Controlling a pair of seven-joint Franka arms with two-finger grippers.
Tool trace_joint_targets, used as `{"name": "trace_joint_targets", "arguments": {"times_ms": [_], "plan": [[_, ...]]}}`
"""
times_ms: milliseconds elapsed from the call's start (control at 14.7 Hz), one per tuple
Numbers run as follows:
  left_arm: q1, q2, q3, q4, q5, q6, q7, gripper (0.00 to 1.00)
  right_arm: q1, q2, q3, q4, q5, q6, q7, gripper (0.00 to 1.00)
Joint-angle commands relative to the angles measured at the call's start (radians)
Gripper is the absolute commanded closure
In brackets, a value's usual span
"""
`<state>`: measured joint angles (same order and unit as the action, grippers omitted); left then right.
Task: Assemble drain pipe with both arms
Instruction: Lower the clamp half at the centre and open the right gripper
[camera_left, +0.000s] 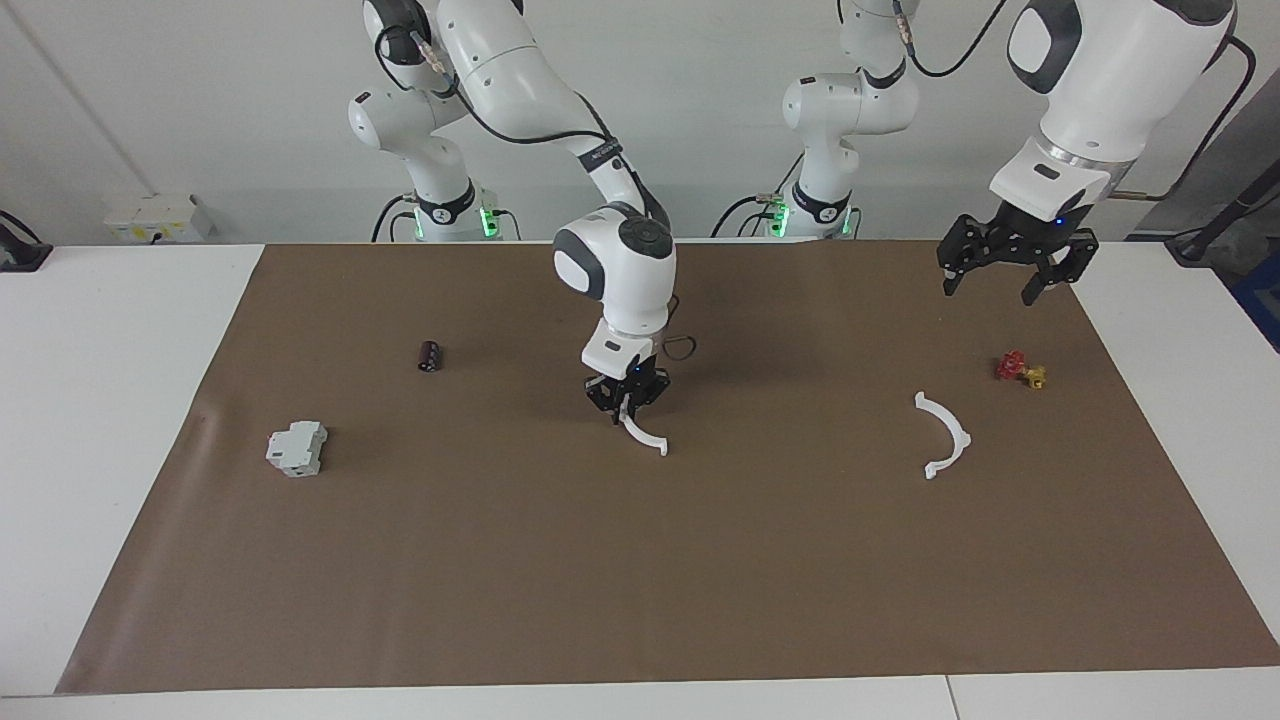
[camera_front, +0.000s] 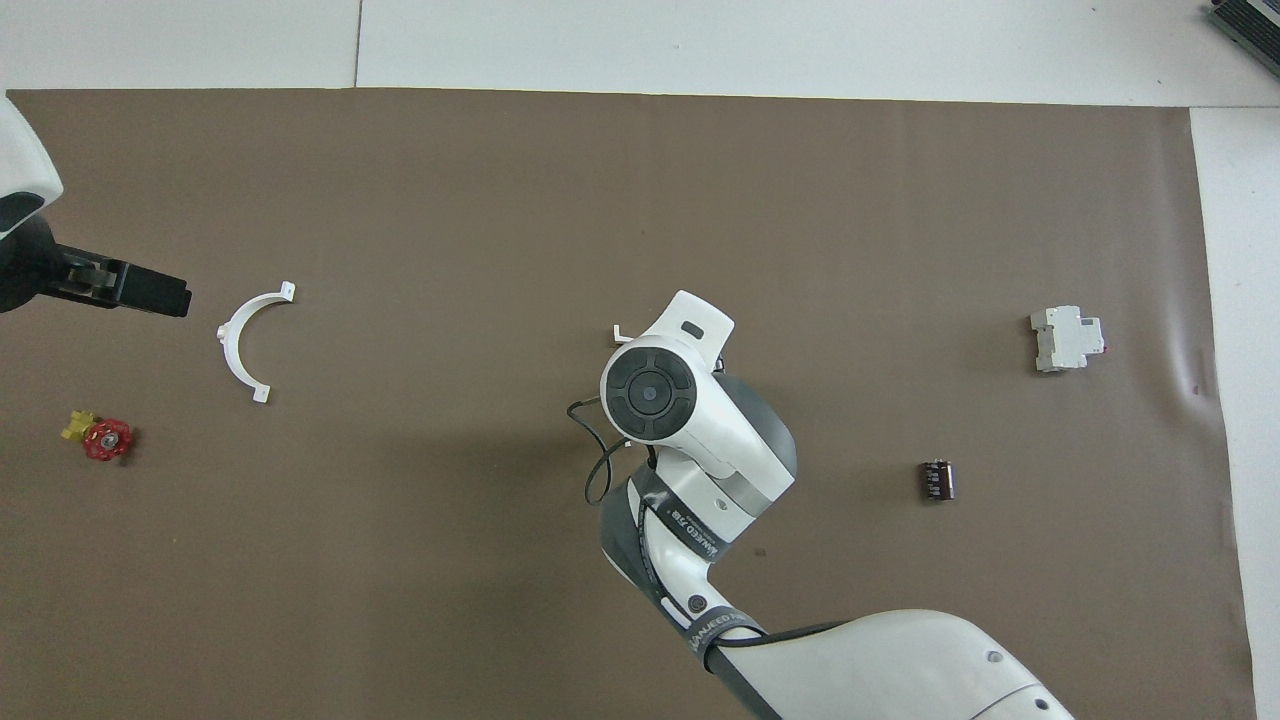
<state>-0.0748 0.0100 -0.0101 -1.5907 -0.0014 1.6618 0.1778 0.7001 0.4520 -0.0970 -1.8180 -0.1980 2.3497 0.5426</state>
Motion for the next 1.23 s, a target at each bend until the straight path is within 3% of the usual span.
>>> {"name": "trace_joint_targets", "arguments": {"times_ms": [0, 341, 545, 750, 1159], "plan": [[-0.013, -0.031, 0.009, -0.028, -0.011, -0.007, 0.011, 0.0, -0.008, -0.027, 0.002, -0.018, -0.014, 0.011, -0.006, 0.0], [-0.019, -0.031, 0.005, -0.025, -0.008, -0.002, 0.008, 0.0, -0.08, -0.148, 0.002, 0.006, -0.003, -0.096, 0.0, 0.0], [-0.019, -0.031, 0.001, -0.025, -0.008, 0.003, 0.008, 0.0, -0.142, -0.248, 0.002, 0.014, -0.003, -0.223, -0.007, 0.0], [-0.019, -0.031, 0.001, -0.025, -0.009, 0.009, 0.008, 0.0, -0.233, -0.346, 0.002, 0.023, 0.076, -0.334, -0.026, 0.0], [-0.019, -0.031, 0.001, -0.025, -0.009, 0.01, 0.008, 0.0, -0.477, -0.466, -0.009, 0.049, 0.189, -0.536, -0.329, 0.0]]}}
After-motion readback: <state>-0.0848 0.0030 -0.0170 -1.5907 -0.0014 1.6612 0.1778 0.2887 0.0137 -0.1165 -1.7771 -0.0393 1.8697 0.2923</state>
